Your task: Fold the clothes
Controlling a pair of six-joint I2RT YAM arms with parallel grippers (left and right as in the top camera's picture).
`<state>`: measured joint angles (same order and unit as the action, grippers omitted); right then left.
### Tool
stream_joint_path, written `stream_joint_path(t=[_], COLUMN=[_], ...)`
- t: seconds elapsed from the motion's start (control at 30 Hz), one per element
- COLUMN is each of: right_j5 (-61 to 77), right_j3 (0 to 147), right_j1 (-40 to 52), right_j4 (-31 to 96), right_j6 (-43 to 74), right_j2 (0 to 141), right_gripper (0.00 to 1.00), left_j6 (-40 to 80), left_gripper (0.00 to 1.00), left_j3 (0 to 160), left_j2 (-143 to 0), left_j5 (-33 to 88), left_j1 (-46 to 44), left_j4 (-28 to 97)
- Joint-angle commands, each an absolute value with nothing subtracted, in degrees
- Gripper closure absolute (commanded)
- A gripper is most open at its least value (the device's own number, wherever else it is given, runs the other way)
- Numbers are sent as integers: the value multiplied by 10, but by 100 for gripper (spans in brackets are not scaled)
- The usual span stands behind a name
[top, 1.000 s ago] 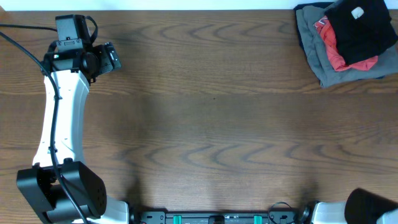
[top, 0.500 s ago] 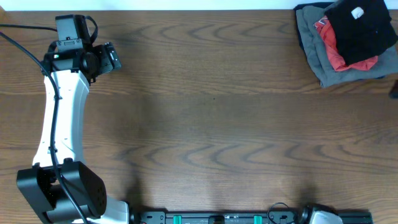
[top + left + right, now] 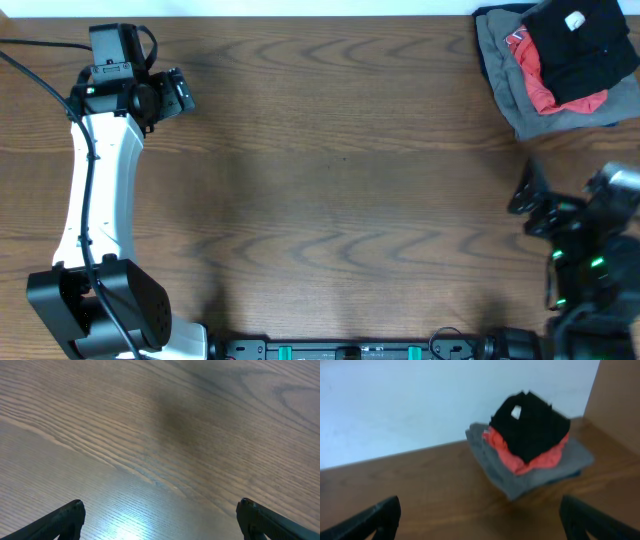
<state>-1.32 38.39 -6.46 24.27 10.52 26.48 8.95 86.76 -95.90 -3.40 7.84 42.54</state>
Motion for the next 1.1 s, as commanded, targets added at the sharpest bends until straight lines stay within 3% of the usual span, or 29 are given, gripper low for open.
stream_joint_path(t=[0.0, 0.27, 1.07], right_j5=[-20, -77, -81], right_j3=[267, 91, 5], right_j1=[-59, -15, 0], right_j4=[176, 34, 38], right_j6=[158, 167, 156], right_j2=[194, 103, 3], right_gripper=[1, 1, 1], left_j6=[82, 82, 82], left_gripper=[2, 2, 2], left_j3=[874, 874, 874], left_j2=[-962, -962, -962], left_j5=[-37, -37, -37], left_j1=[80, 80, 80], left_j4=[425, 425, 425])
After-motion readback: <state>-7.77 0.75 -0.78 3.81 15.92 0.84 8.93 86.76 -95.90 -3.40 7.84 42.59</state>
